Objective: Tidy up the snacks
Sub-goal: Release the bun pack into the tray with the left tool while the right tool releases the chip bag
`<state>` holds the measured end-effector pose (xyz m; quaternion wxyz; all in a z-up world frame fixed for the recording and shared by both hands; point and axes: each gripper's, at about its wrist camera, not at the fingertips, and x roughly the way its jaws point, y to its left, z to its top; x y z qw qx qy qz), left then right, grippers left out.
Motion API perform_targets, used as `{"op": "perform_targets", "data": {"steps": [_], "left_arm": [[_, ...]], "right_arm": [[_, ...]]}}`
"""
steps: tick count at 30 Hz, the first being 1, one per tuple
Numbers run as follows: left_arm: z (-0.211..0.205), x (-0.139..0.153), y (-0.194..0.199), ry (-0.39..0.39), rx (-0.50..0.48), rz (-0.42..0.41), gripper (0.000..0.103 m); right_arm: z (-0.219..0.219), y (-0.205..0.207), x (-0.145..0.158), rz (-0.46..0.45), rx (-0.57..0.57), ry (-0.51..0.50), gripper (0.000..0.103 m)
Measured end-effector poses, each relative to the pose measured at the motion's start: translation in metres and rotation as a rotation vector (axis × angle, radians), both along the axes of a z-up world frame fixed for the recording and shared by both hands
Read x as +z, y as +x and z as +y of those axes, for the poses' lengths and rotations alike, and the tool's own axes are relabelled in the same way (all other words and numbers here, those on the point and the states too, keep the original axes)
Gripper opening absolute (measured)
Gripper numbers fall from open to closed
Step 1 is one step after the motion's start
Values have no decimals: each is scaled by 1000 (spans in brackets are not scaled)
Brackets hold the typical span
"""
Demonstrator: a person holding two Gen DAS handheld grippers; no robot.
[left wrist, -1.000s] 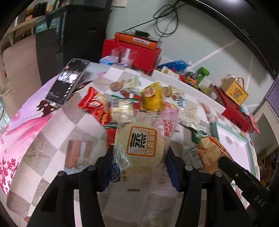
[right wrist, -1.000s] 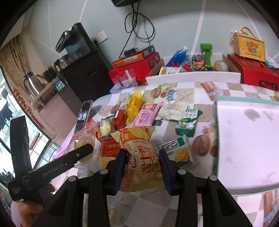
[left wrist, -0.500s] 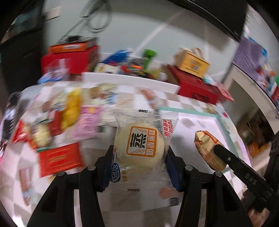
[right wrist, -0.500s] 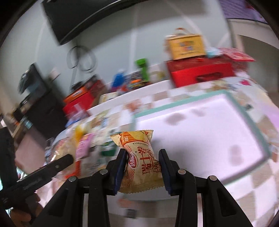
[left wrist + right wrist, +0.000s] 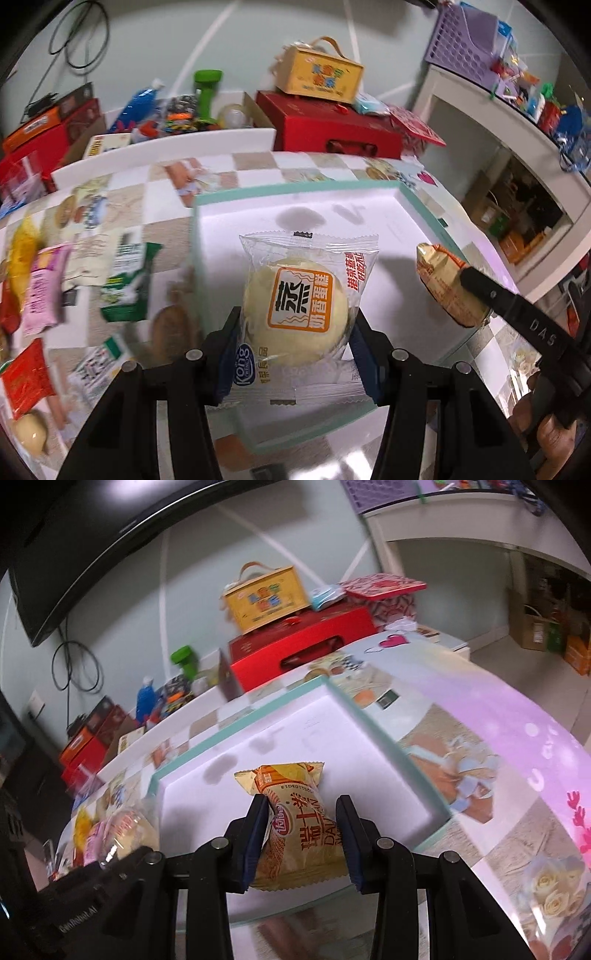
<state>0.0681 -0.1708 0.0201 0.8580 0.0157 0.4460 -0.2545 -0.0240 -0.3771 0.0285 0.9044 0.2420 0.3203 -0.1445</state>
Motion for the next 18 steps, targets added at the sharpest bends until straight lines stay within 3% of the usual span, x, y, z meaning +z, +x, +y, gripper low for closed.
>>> {"op": "perform_targets", "data": {"steps": [7,16,18], "left_arm": [[-26,-12,7,13,-43,17,56],[-38,-20,8,37,-51,39,58],[-36,-16,7,28,-44,34,68]], "right_arm": [[-10,-3,-3,-16,-53,-47,38],[-9,1,-6,5,-33,-40,38],[-7,2,-6,14,-28,-49,38]]}}
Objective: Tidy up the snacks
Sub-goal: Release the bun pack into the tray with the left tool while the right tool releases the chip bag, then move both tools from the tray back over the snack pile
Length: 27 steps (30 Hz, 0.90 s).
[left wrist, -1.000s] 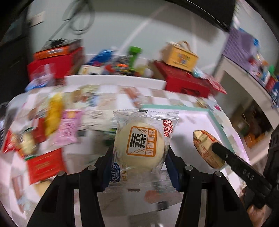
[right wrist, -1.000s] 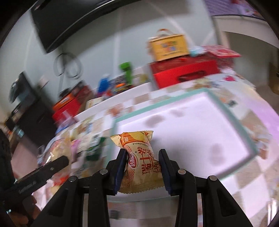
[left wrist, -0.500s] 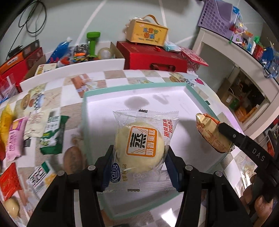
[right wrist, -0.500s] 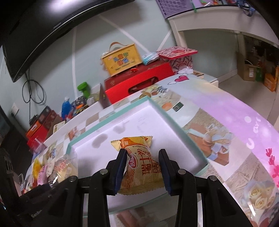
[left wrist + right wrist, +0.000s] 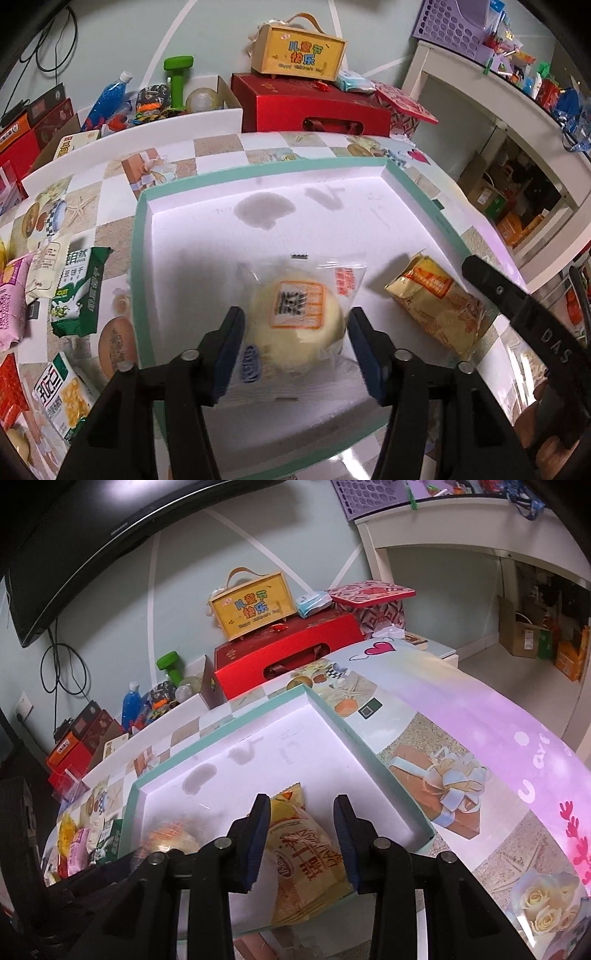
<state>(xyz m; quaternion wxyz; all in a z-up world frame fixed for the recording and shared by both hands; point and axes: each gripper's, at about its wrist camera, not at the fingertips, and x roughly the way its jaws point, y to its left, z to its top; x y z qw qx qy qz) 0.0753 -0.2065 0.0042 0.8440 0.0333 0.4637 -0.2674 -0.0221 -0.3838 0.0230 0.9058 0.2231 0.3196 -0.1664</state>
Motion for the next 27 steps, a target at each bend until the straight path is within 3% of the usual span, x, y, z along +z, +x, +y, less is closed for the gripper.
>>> {"op": "perform_targets", "data": {"steps": [1,2,8,9,12,13,14,17,27], "left_arm": [[1,2,-1,-7,3,-5,83],[3,7,-2,-20,7,-18,91],[17,19,-5,-27,46,-72,93],[21,20,-5,-23,63,-80,93],[32,22,-2,-7,116,-108,97],[37,22,-2,-1,137,-120,103],[40,23,-2,1,150,-127,103],[51,20,0,8,195,-141,103],[63,18,-3,18,235,-203,103]], "right_arm": [[1,1,0,10,-2,-6,38],[2,1,0,14,-2,-13,38],[5,3,2,44,4,-34,41],[6,4,2,50,6,-39,46],[11,6,3,71,8,-66,75],[13,6,3,72,11,-77,79],[14,7,4,73,17,-83,81],[17,10,3,80,29,-87,101],[22,11,0,83,28,-104,103]]}}
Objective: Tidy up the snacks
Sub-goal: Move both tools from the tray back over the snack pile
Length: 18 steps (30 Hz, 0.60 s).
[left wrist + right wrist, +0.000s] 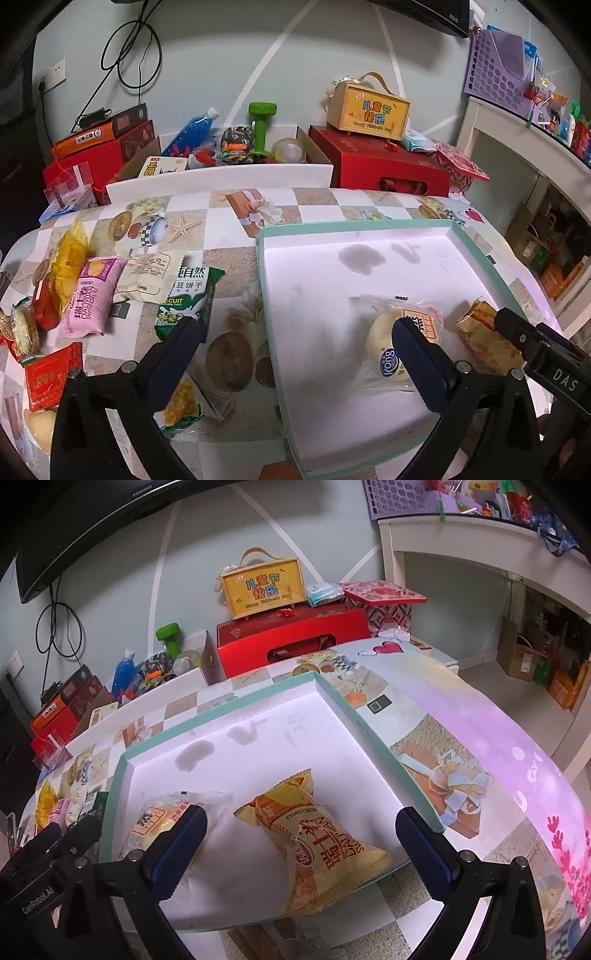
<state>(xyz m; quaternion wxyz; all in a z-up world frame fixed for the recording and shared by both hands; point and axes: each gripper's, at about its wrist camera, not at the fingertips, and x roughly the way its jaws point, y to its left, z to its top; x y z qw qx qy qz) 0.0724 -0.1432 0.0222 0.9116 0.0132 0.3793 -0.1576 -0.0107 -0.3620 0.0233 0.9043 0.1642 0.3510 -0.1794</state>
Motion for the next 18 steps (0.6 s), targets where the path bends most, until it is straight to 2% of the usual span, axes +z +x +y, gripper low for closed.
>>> {"op": "perform_targets", "data": {"steps": [8,11,13,18], "left_arm": [[1,4,-6,-2,-16,-8,103],[4,6,-7,-2,-13,-9,103],[10,7,-7,-2,-8,-8,103],[34,16,-9,2,31,-7,103]], "right_arm": [[1,-5,10,-67,-22,2,103],[8,-9,15,-120,-18,-64,103],[12,-8,19,-120,-13,-85,103],[20,-1,23,-104,28,-50,103]]}}
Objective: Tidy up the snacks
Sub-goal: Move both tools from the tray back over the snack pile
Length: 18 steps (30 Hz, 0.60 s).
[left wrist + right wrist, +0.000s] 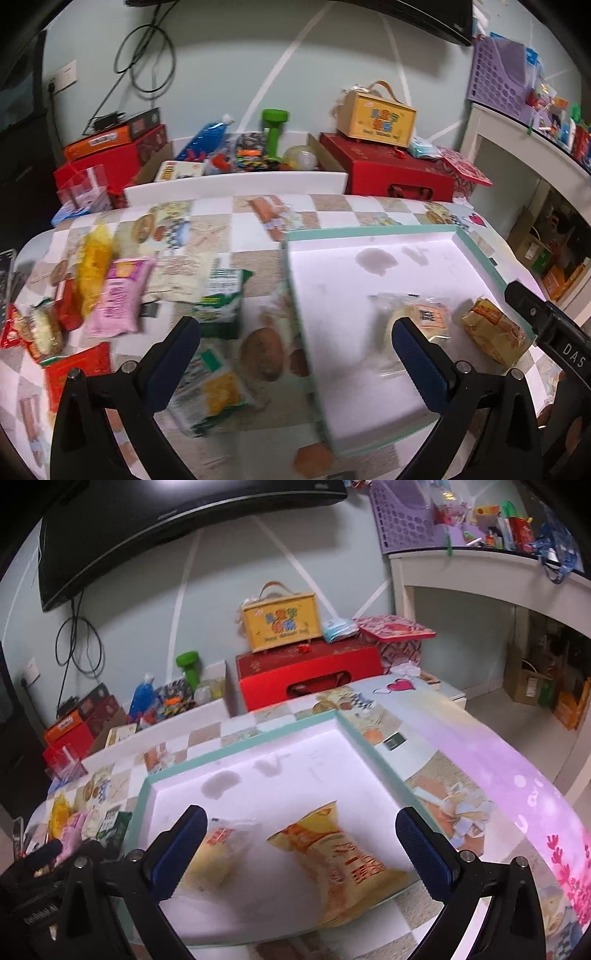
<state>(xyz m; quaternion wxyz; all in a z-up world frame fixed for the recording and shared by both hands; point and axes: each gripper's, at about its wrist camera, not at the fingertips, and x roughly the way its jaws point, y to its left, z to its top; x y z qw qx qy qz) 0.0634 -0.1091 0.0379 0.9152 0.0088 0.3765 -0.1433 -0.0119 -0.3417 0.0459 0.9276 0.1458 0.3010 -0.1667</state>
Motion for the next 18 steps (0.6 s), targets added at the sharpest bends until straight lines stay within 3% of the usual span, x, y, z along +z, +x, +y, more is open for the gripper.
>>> {"op": "perform_targets", "data": {"steps": [5,10,18], "left_arm": [[42,12,-1,-65,69,3,103],[86,20,-5,-77,183,-3,103],[155,10,-13,-121,369,30,103]], "right_arm": [[16,2,9,-36,55,30,103],[42,7,19,-88,145,67,103],[99,22,25,-91,302,86,103]]}}
